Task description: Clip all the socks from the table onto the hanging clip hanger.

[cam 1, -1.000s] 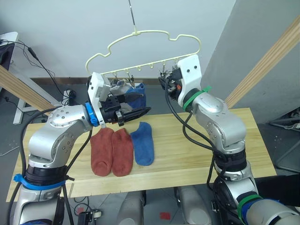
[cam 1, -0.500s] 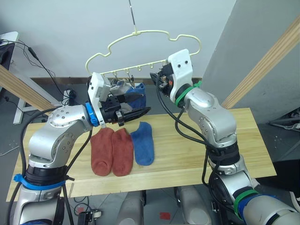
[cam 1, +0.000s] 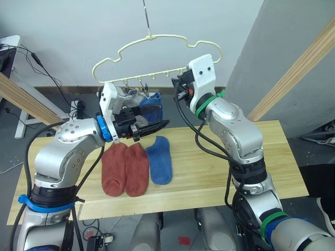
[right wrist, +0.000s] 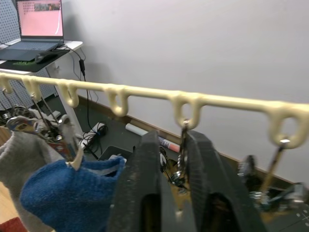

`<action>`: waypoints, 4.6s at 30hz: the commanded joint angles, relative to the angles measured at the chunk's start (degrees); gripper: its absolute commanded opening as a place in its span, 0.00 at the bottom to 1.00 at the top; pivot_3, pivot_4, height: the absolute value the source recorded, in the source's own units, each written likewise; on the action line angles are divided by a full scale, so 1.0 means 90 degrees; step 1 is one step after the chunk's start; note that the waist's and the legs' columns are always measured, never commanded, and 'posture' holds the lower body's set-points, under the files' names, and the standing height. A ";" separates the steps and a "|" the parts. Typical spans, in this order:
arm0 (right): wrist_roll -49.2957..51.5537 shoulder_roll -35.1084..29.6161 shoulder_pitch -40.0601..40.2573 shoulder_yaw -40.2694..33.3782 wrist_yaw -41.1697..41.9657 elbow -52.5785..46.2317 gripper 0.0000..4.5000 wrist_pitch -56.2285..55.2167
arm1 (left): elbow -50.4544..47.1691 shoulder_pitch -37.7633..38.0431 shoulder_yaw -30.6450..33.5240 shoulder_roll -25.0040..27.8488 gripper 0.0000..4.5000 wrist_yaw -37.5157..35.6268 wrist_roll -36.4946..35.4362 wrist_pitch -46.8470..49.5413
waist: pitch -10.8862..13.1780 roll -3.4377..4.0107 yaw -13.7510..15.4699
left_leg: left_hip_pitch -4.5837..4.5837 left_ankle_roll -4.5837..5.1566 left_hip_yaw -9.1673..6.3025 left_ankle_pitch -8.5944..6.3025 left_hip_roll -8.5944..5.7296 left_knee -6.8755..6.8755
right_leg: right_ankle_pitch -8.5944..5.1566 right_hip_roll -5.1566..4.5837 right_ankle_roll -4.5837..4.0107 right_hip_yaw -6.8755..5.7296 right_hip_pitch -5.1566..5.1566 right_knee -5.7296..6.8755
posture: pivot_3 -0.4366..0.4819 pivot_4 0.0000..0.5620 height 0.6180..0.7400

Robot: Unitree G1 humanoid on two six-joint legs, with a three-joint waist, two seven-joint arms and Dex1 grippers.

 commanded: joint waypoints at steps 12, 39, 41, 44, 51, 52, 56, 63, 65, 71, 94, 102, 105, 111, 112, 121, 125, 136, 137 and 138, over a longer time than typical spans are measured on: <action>0.0193 0.0070 -0.0242 -0.0275 0.0000 0.0024 0.00 -0.0096 | 0.0549 0.1162 -0.1063 -0.0882 0.66 0.0933 0.2168 -0.2099 | -0.0001 0.0001 0.0010 | -0.0001 0.0001 0.0001 0.0000 -0.0002 0.0001 | 0.0002 -0.0001 -0.0001 0.0002 -0.0001 0.0000 | 0.40 0.60 1.00; 0.0325 -0.0013 -0.0144 -0.0283 0.0014 -0.0248 0.00 0.0281 | 0.3071 0.1275 -0.1538 -0.2406 0.35 0.3345 0.4334 -0.1537 | -0.0002 -0.0001 0.0000 | -0.0007 0.0002 0.0000 -0.0001 -0.0003 0.0013 | 0.0005 -0.0002 0.0003 0.0004 -0.0009 0.0019 | 0.36 0.63 1.00; 0.0338 -0.0018 -0.0143 -0.0282 0.0007 -0.0261 0.00 0.0301 | 0.3126 0.1262 -0.1558 -0.2421 0.23 0.3331 0.4348 -0.1529 | -0.0002 -0.0001 0.0000 | -0.0006 0.0002 0.0000 -0.0001 -0.0003 0.0013 | 0.0005 -0.0002 0.0003 0.0004 -0.0008 0.0022 | 0.36 0.63 1.00; 0.0362 -0.0032 -0.0138 -0.0274 -0.0005 -0.0278 0.00 0.0331 | 0.3229 0.1261 -0.1598 -0.2417 0.08 0.3335 0.4406 -0.1579 | -0.0002 -0.0001 -0.0001 | -0.0004 0.0002 0.0000 -0.0001 -0.0003 0.0012 | 0.0005 -0.0002 0.0002 0.0004 -0.0009 0.0026 | 0.35 0.63 1.00; 0.0395 -0.0050 -0.0127 -0.0253 -0.0023 -0.0303 0.00 0.0364 | 0.3297 0.1204 -0.1743 -0.2347 0.00 0.3074 0.4499 -0.2713 | -0.0002 -0.0001 -0.0002 | -0.0003 0.0003 0.0000 -0.0001 -0.0002 0.0013 | 0.0005 -0.0002 0.0003 0.0005 -0.0009 0.0030 | 0.35 0.63 1.00; 0.0400 -0.0052 -0.0126 -0.0254 -0.0024 -0.0314 0.00 0.0373 | 0.3283 0.1086 -0.1730 -0.2371 0.00 0.2932 0.4407 -0.3010 | -0.0002 0.0000 -0.0001 | -0.0003 0.0003 0.0000 -0.0001 -0.0002 0.0013 | 0.0005 -0.0003 0.0002 0.0005 -0.0009 0.0028 | 0.35 0.63 1.00; 0.0433 -0.0065 -0.0115 -0.0269 -0.0008 -0.0380 0.00 0.0414 | 0.3398 0.0492 -0.1681 -0.2288 0.00 0.2450 0.4273 -0.4212 | -0.0001 -0.0001 0.0019 | -0.0013 0.0002 -0.0004 -0.0001 -0.0003 0.0013 | 0.0005 -0.0004 0.0002 -0.0001 -0.0014 0.0024 | 0.34 0.63 1.00; 0.0579 -0.0012 -0.0121 -0.0355 0.0032 -0.0530 0.00 0.0552 | 0.3660 -0.0392 -0.1737 -0.1973 0.00 0.2053 0.4539 -0.6017 | -0.0002 -0.0001 -0.0064 | -0.0027 0.0002 -0.0001 -0.0001 -0.0003 0.0008 | 0.0006 -0.0006 0.0004 -0.0001 -0.0021 -0.0002 | 0.34 0.62 1.00; 0.0629 -0.0009 -0.0107 -0.0365 0.0032 -0.0565 0.00 0.0595 | 0.3741 -0.0542 -0.1723 -0.1872 0.00 0.2140 0.4717 -0.6412 | -0.0002 -0.0001 -0.0107 | -0.0028 0.0003 -0.0001 -0.0001 -0.0003 0.0003 | 0.0006 -0.0006 0.0004 -0.0001 -0.0022 -0.0008 | 0.34 0.62 1.00; 0.0728 -0.0030 -0.0081 -0.0358 0.0014 -0.0623 0.00 0.0668 | 0.3924 -0.0685 -0.1601 -0.1753 0.00 0.2563 0.5097 -0.7008 | -0.0001 0.0000 -0.0141 | -0.0033 0.0003 -0.0003 -0.0002 -0.0005 0.0006 | 0.0006 -0.0007 0.0004 -0.0002 -0.0025 -0.0007 | 0.34 0.62 1.00; 0.0911 -0.0082 -0.0045 -0.0287 0.0040 -0.0654 0.00 0.0848 | 0.4498 -0.1090 -0.1452 -0.1706 0.00 0.3231 0.5294 -0.7333 | -0.0001 -0.0001 -0.0151 | -0.0035 0.0004 -0.0005 -0.0002 -0.0007 0.0008 | 0.0007 -0.0007 0.0006 -0.0003 -0.0028 -0.0005 | 0.34 0.63 1.00; 0.0933 -0.0039 -0.0027 -0.0460 -0.0094 -0.0664 0.25 0.0861 | 0.4583 -0.1110 -0.1413 -0.1712 0.00 0.3194 0.5227 -0.7283 | -0.0001 0.0000 -0.0148 | -0.0035 0.0004 -0.0005 -0.0002 -0.0008 0.0010 | 0.0007 -0.0007 0.0006 -0.0002 -0.0028 -0.0004 | 0.35 0.63 1.00; 0.0918 -0.0118 0.0003 -0.0452 -0.0079 -0.0704 0.52 0.0879 | 0.4490 -0.0998 -0.1486 -0.1765 0.05 0.2721 0.4793 -0.7206 | -0.0001 -0.0001 -0.0148 | -0.0037 0.0004 -0.0005 -0.0002 -0.0008 0.0010 | 0.0007 -0.0007 0.0006 -0.0003 -0.0028 -0.0004 | 0.35 0.63 1.00; 0.0964 -0.0318 0.0114 -0.0443 -0.0017 -0.0901 0.52 0.0983 | 0.4204 -0.0817 -0.1411 -0.1839 0.43 0.2307 0.4293 -0.6811 | -0.0001 -0.0001 -0.0149 | -0.0039 0.0004 -0.0005 -0.0002 -0.0006 0.0010 | 0.0007 -0.0007 0.0006 -0.0003 -0.0029 -0.0006 | 0.34 0.63 1.00; 0.0979 -0.0355 0.0133 -0.0439 0.0002 -0.0959 0.52 0.1022 | 0.4112 -0.0775 -0.1354 -0.1846 0.49 0.2321 0.4225 -0.6755 | -0.0001 -0.0001 -0.0150 | -0.0039 0.0004 -0.0005 -0.0002 -0.0007 0.0010 | 0.0007 -0.0007 0.0006 -0.0003 -0.0029 -0.0005 | 0.34 0.63 1.00; 0.1270 -0.1122 0.0532 -0.0458 0.0457 -0.1953 0.52 0.1373 | 0.1677 0.0269 -0.0965 -0.1092 0.55 0.0821 0.2192 -0.3809 | -0.0001 0.0001 -0.0155 | -0.0041 0.0004 -0.0008 -0.0002 -0.0003 0.0006 | 0.0007 -0.0006 0.0006 -0.0003 -0.0029 -0.0010 | 0.35 0.64 1.00; 0.1332 -0.1322 0.0749 -0.0573 0.0499 -0.2177 0.52 0.1368 | 0.1000 0.0303 -0.0579 -0.0486 0.55 0.0347 0.1272 -0.2397 | 0.0000 0.0001 -0.0143 | -0.0043 0.0006 -0.0013 -0.0002 -0.0002 0.0009 | 0.0007 -0.0005 0.0006 -0.0007 -0.0028 -0.0008 | 0.36 0.64 1.00; 0.0977 -0.1272 0.0583 -0.0390 0.0229 -0.1546 0.52 0.0891 | 0.0703 -0.0540 -0.0079 -0.0060 0.55 -0.0044 0.0392 -0.0935 | 0.0000 0.0001 -0.0134 | -0.0043 0.0008 -0.0007 -0.0001 -0.0004 0.0009 | 0.0010 0.0000 0.0010 -0.0004 -0.0028 -0.0011 | 0.37 0.64 1.00; 0.0949 -0.1261 0.0560 -0.0365 0.0226 -0.1486 0.52 0.0840 | 0.0670 -0.0590 -0.0075 -0.0056 0.55 -0.0050 0.0371 -0.0873 | 0.0000 0.0001 -0.0134 | -0.0043 0.0008 -0.0007 -0.0001 -0.0004 0.0009 | 0.0010 0.0000 0.0010 -0.0004 -0.0028 -0.0011 | 0.37 0.64 1.00; 0.0923 -0.1254 0.0535 -0.0338 0.0226 -0.1424 0.52 0.0791 | 0.0624 -0.0622 -0.0078 -0.0056 0.55 -0.0051 0.0354 -0.0813 | 0.0000 0.0001 -0.0136 | -0.0043 0.0008 -0.0007 -0.0001 -0.0004 0.0009 | 0.0010 0.0000 0.0010 -0.0004 -0.0028 -0.0012 | 0.37 0.64 1.00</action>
